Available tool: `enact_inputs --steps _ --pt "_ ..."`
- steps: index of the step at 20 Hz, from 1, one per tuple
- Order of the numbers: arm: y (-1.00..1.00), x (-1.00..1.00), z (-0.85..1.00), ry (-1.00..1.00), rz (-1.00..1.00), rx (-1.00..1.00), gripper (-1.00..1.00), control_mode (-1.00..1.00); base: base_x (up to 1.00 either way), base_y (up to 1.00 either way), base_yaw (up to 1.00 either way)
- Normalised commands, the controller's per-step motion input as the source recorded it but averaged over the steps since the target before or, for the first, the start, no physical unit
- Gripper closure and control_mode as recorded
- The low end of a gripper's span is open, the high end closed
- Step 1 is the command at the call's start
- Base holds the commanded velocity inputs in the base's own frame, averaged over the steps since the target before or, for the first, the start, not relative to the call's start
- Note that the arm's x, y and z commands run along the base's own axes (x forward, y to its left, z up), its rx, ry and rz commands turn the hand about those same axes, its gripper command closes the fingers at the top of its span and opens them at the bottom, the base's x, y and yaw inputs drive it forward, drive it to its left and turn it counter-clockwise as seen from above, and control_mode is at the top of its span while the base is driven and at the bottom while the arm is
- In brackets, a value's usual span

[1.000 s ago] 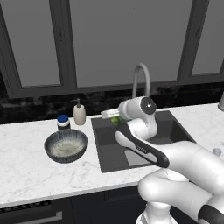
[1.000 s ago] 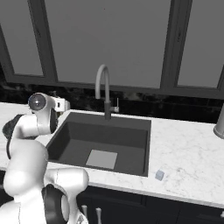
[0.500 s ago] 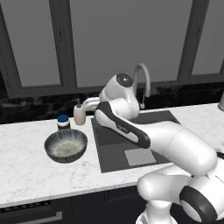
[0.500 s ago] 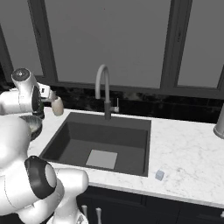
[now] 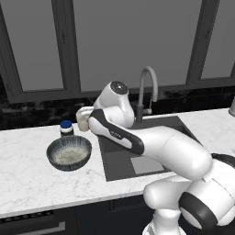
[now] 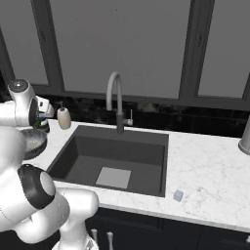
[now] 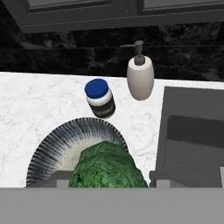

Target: Pick the broccoli from the sink and place it in the bowl. Then pick the bowl and place it in the microwave. Then close the microwave door and press the start button.

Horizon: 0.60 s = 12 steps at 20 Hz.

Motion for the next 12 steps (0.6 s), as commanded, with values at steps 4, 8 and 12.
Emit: enact_inputs --steps 4,8,12 --pt "0.43 0.04 -0.37 0.01 0.0 0.1 1.0 -1.0 0.0 0.0 0.0" --pt "0.55 0.02 -0.45 0.07 0.0 0.07 1.0 -1.0 0.0 0.0 0.0" --pt "0.41 0.03 -0.13 0.15 0.0 -0.01 1.0 -1.0 0.0 0.0 0.0"
